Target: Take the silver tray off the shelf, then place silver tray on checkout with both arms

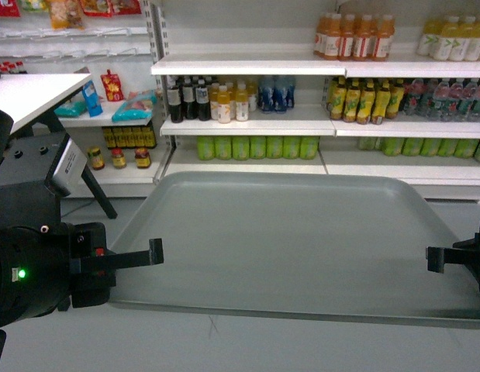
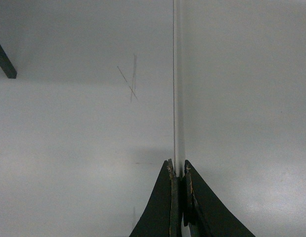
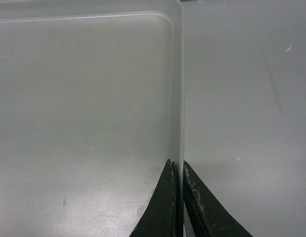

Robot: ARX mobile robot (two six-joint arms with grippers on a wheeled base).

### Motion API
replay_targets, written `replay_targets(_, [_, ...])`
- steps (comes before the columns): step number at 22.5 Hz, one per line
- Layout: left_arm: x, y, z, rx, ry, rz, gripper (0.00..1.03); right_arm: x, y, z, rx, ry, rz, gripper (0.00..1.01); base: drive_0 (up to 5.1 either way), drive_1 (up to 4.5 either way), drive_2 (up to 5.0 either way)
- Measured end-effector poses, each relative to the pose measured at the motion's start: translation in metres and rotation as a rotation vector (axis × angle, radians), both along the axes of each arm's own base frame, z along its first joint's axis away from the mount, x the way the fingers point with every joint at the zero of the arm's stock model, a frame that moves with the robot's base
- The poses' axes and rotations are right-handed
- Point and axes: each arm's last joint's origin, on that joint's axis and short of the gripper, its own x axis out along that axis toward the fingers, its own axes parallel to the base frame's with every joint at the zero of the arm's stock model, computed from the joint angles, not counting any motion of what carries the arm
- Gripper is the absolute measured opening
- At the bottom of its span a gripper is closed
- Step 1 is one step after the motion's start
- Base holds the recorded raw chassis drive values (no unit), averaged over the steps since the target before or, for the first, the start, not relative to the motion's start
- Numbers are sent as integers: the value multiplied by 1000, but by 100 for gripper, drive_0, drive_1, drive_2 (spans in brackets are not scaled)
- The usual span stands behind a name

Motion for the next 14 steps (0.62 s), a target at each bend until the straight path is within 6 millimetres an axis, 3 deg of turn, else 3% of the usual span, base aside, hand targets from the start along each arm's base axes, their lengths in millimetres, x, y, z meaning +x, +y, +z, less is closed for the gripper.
replay_targets(7, [0, 0, 0, 0, 1, 0, 3, 0, 0, 0, 0, -1, 0, 3, 0, 0, 0])
replay_targets(14, [0, -1, 0, -2, 0, -1, 3, 0, 0, 0, -1, 3, -1, 3, -464, 168, 342])
